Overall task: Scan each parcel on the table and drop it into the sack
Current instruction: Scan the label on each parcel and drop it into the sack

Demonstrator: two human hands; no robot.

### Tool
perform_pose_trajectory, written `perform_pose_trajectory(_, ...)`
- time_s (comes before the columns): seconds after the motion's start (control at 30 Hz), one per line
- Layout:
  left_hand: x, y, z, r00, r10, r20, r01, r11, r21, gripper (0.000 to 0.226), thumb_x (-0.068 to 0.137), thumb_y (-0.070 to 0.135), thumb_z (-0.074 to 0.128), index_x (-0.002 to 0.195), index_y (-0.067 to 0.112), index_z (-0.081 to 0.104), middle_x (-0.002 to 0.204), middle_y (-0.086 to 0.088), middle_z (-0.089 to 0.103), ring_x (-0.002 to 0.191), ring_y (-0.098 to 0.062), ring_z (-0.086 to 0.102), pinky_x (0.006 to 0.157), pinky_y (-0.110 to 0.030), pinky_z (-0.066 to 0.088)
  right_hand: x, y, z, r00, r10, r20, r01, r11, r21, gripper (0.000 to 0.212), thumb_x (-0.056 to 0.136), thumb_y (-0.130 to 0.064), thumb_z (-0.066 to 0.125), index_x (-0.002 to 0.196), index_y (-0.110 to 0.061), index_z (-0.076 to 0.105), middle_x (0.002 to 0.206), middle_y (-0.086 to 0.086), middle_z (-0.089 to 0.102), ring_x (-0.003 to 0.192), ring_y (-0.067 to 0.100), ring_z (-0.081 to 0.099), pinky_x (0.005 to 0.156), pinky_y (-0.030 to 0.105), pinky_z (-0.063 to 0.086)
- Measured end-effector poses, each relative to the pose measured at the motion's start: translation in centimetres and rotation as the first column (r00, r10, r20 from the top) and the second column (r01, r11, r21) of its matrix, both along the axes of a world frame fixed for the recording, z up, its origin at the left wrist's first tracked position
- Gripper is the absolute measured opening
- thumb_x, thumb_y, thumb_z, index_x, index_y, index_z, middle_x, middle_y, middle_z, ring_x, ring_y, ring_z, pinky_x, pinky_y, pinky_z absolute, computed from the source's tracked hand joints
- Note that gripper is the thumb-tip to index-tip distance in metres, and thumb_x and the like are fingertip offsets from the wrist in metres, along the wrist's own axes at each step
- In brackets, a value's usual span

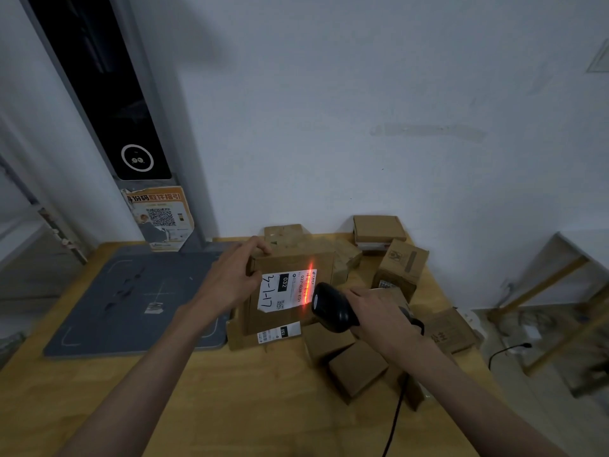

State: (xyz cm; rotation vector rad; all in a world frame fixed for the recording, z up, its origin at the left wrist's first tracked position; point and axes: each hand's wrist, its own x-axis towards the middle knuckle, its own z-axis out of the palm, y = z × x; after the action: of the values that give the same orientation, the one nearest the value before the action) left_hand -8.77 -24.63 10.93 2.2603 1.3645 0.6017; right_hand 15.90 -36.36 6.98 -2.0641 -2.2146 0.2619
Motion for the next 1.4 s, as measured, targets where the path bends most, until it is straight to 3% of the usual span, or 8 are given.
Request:
perform_pose_trajectory(0.4,0.6,-0.2,-0.4,1.000,0.006,0.000,-0.006,1.000,0.000,0.042,0.087,0.010,0.066,0.105,0.044,0.050,0.125,0.008,0.051,0.089,-0.010,0.050,0.069,-0.027,0.042,0.8,-0.4,-0.7,1.000,0.023,-0.005,-0.023,1.000,0.003,0.040,0.097,-0.021,0.061,0.135,-0.022,0.048,0.129,0.000,0.055,0.112,0.016,0.057,0.095,0.031,0.049)
perform_pose_trajectory(0.57,0.8,-0.9,-1.1,0.999,-0.005,0.035,0.005,1.000,-0.015,0.041,0.086,0.010,0.067,0.104,0.043,0.051,0.124,0.009,0.056,0.088,-0.011,0.053,0.070,-0.028,0.043,2.1,-1.2,-1.3,0.968,-0.049,-0.245,0.073,0.993,0.090,0.035,0.093,-0.018,0.067,0.125,-0.022,0.057,0.112,-0.006,0.065,0.093,0.002,0.057,0.086,0.022,0.047)
perform_pose_trajectory(0.73,0.5,-3.9,-1.8,0.989,-0.075,0.130,0.095,0.983,-0.155,0.041,0.087,0.007,0.068,0.101,0.043,0.053,0.113,0.014,0.062,0.093,-0.019,0.065,0.077,-0.045,0.057,3.5,-2.1,-2.3,0.670,-0.229,-0.706,0.377,0.924,0.059,0.018,0.089,-0.011,0.073,0.101,-0.018,0.061,0.091,-0.009,0.064,0.084,0.002,0.061,0.077,0.022,0.050)
perform_pose_trajectory(0.87,-0.2,-7.0,-3.0,0.971,-0.036,0.238,0.111,0.945,-0.308,0.037,0.089,0.003,0.065,0.108,0.033,0.056,0.114,0.023,0.060,0.100,-0.013,0.064,0.080,-0.039,0.057,3.9,-3.7,-2.6,0.401,-0.256,-0.880,0.449,0.892,-0.055,0.023,0.092,-0.007,0.068,0.096,-0.027,0.058,0.086,-0.003,0.062,0.083,0.010,0.060,0.067,0.018,0.044)
perform_pose_trajectory(0.97,-1.0,-8.9,-4.2,0.960,-0.011,0.280,0.125,0.910,-0.394,0.036,0.090,0.003,0.065,0.112,0.030,0.056,0.115,0.016,0.060,0.099,-0.017,0.065,0.081,-0.041,0.058,3.6,-4.9,-4.1,0.238,-0.330,-0.914,0.429,0.880,-0.205,0.026,0.093,-0.014,0.070,0.105,-0.033,0.057,0.100,-0.003,0.064,0.097,0.014,0.060,0.080,0.028,0.047)
perform_pose_trajectory(1.1,-1.6,-10.8,-5.1,0.955,-0.040,0.295,0.175,0.879,-0.444,0.034,0.092,0.001,0.063,0.113,0.026,0.055,0.122,0.011,0.058,0.102,-0.012,0.064,0.080,-0.035,0.058,2.1,-7.2,-5.8,0.126,-0.416,-0.900,0.421,0.844,-0.332,0.041,0.089,-0.019,0.075,0.126,-0.027,0.059,0.117,-0.003,0.068,0.114,0.016,0.061,0.102,0.040,0.050)
perform_pose_trajectory(1.3,-3.0,-11.2,-5.3,0.947,-0.192,0.257,0.295,0.836,-0.463,0.039,0.094,0.002,0.060,0.119,0.032,0.053,0.129,0.005,0.054,0.108,-0.018,0.062,0.085,-0.036,0.056,0.7,-12.4,-5.7,0.012,-0.417,-0.909,0.395,0.837,-0.378,0.038,0.089,-0.012,0.074,0.122,-0.027,0.061,0.114,0.000,0.072,0.110,0.017,0.066,0.092,0.033,0.054)
perform_pose_trajectory(1.4,-3.3,-11.7,-5.9,0.942,-0.263,0.206,0.330,0.835,-0.440,0.041,0.094,0.002,0.058,0.117,0.036,0.053,0.130,0.009,0.053,0.107,-0.020,0.059,0.083,-0.031,0.054,-0.8,-15.3,-5.5,0.031,-0.431,-0.902,0.462,0.806,-0.370,0.044,0.086,-0.011,0.077,0.124,-0.026,0.061,0.114,0.001,0.071,0.110,0.018,0.066,0.096,0.040,0.054)
